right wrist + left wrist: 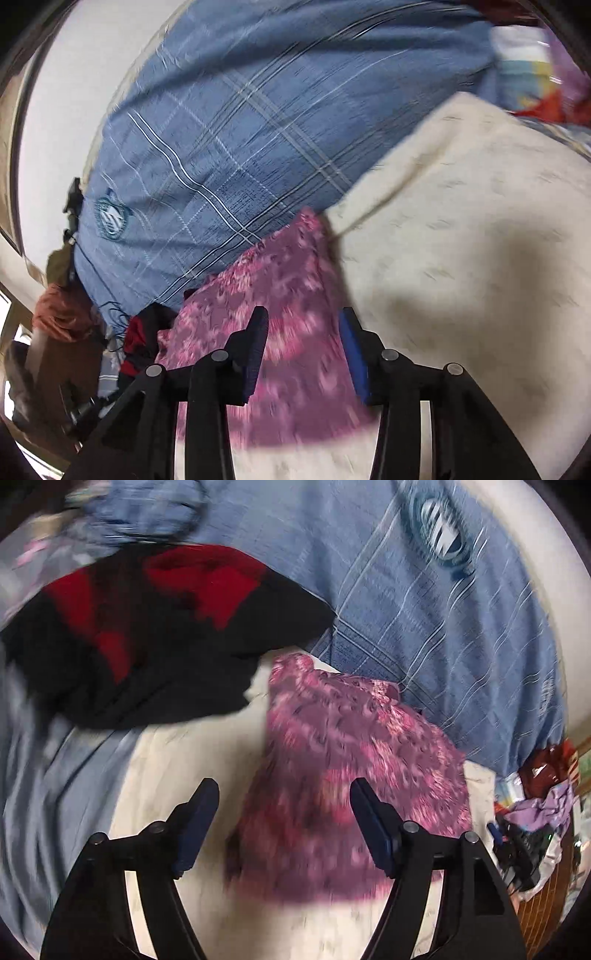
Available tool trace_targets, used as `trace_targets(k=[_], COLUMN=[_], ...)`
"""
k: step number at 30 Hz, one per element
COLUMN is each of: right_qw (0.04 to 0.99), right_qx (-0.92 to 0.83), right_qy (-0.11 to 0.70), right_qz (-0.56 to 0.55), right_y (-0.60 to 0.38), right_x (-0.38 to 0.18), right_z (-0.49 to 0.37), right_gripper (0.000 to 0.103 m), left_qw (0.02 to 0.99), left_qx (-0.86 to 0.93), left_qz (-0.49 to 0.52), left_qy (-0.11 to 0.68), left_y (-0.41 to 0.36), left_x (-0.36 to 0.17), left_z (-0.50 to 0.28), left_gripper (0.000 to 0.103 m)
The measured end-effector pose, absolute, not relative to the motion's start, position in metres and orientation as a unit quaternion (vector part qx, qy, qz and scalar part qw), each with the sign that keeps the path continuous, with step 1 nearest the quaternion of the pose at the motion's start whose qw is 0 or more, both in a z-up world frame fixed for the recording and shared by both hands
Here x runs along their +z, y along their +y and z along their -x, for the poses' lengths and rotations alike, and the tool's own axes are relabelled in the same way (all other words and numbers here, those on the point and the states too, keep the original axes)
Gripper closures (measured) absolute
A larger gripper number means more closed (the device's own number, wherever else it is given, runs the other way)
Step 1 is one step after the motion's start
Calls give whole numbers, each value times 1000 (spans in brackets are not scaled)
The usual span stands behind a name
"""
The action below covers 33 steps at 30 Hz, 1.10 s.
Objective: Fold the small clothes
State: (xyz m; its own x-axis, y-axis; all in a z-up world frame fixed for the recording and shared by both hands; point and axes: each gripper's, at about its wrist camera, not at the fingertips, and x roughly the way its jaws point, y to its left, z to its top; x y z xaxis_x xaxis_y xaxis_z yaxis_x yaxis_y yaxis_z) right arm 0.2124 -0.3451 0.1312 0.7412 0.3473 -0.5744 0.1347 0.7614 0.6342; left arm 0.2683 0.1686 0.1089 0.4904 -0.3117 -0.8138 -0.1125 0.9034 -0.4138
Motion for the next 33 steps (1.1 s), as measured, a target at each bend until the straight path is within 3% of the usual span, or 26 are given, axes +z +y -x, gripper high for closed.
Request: trace_targets(k=[5,12,13,14,15,17,20,26,30,33], right_qw=[863,856,860,869,875,889,897,857,876,888], right_qx=[38,22,36,37,39,56,48,-9,-5,50], right_qy=[377,412,412,411,408,373,322,426,392,367], right_qz=[-335,-312,-299,-273,-256,-259,-298,-289,-281,-275], right_y=[-331,-318,-313,-307,-304,-307,-330,-343,-332,-311], right_x=[110,89,89,93,97,114,129,82,103,125], right_z=[-287,-342,-346,-348,-348,-343,-331,-343,-315,-284], right_gripper=[60,61,76,99,99,99,99,98,92,91], left_qw=[822,813,820,827,827,837,868,846,870,883], left_qx=[-23,-30,-35,-43,-52,-54,-3,56,41,17], left_qz=[185,192,181,172,170,185,123,89,85,75], left_qy=[538,549,542,534,534,512,482,523,483,462], left_y=[155,154,151,147,145,148,144,152,151,144], left_x=[84,61,64,68,75,85,89,54,84,104], left_z=[-337,-368,-369,-370,-372,-372,-378,-386,-349,-317], left_gripper=[30,30,43,85,101,100,100,100,99,91])
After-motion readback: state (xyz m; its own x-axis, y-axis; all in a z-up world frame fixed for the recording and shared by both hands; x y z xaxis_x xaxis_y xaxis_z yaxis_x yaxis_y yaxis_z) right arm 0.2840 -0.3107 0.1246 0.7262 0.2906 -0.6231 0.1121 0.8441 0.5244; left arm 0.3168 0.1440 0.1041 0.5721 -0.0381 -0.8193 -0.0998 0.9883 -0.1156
